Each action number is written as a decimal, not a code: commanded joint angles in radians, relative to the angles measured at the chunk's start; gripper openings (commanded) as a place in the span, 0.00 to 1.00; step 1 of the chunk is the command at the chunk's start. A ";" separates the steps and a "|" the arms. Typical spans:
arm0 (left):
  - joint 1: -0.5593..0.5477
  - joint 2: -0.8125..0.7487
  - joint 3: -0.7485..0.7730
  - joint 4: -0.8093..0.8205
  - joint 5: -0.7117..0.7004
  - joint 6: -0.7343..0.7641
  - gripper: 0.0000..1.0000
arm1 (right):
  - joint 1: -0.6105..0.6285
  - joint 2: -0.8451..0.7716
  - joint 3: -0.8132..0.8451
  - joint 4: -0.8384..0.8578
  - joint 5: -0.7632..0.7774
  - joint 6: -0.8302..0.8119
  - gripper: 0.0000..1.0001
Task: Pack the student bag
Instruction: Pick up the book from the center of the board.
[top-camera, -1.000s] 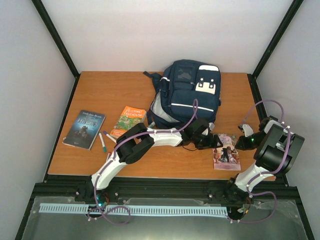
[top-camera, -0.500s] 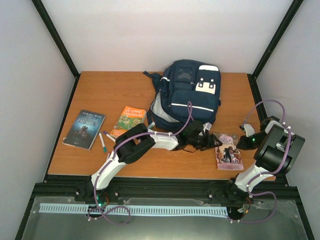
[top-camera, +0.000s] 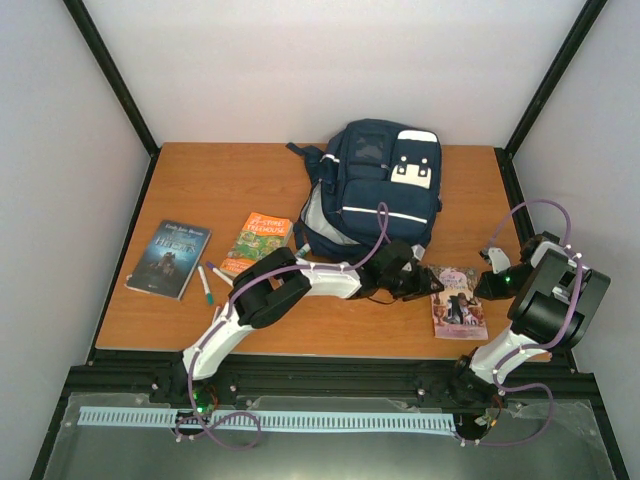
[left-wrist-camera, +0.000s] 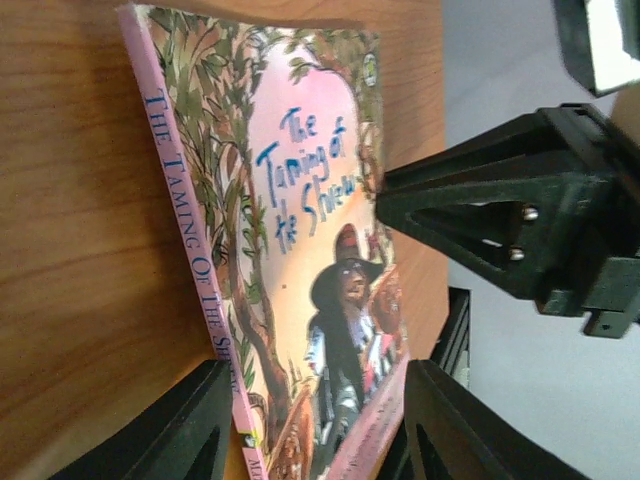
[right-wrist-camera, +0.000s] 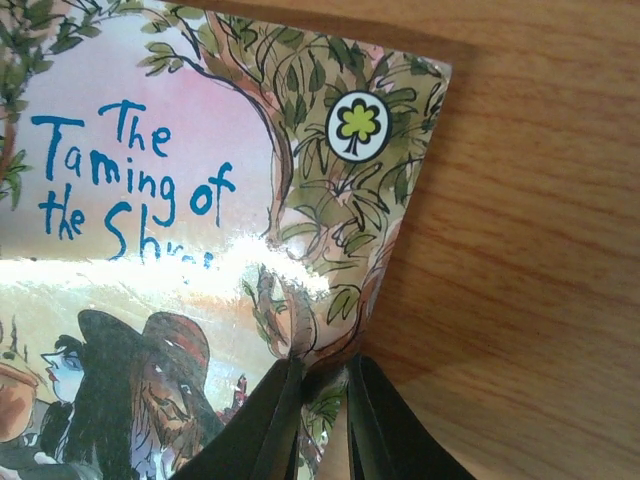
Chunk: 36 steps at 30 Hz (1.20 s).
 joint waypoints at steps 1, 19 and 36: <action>-0.032 0.053 0.056 0.196 0.036 -0.023 0.47 | 0.009 0.102 -0.093 0.074 0.111 -0.020 0.15; -0.037 0.003 -0.011 0.409 0.036 -0.003 0.54 | 0.008 0.105 -0.103 0.095 0.149 -0.007 0.12; -0.037 -0.058 -0.033 -0.125 -0.171 0.045 0.69 | 0.004 -0.154 0.043 -0.176 0.019 -0.017 0.27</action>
